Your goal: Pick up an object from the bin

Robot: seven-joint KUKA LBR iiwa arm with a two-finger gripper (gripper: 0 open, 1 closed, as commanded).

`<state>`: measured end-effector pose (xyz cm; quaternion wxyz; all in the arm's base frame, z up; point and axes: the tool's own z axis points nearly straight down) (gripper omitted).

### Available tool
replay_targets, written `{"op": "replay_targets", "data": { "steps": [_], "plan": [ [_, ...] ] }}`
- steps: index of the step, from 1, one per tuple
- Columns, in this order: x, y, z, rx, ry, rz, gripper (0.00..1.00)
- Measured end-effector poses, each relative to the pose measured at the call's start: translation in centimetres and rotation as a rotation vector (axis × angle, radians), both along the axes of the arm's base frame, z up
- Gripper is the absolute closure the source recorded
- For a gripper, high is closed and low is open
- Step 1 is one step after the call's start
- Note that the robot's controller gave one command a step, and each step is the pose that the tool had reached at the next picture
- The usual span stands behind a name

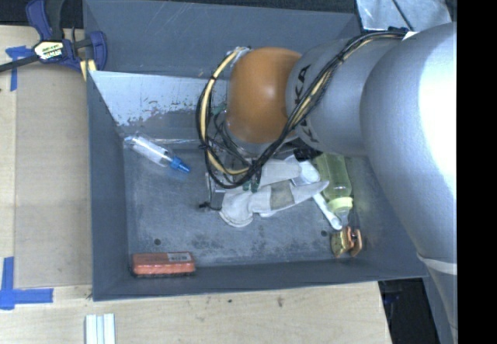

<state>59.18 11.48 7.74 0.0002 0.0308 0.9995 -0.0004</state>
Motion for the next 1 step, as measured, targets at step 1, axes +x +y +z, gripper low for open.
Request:
{"op": "replay_targets", "data": {
  "steps": [1],
  "plan": [
    [0.4,-0.36,3.2,0.001,0.001,-0.15,0.0]
  ]
}}
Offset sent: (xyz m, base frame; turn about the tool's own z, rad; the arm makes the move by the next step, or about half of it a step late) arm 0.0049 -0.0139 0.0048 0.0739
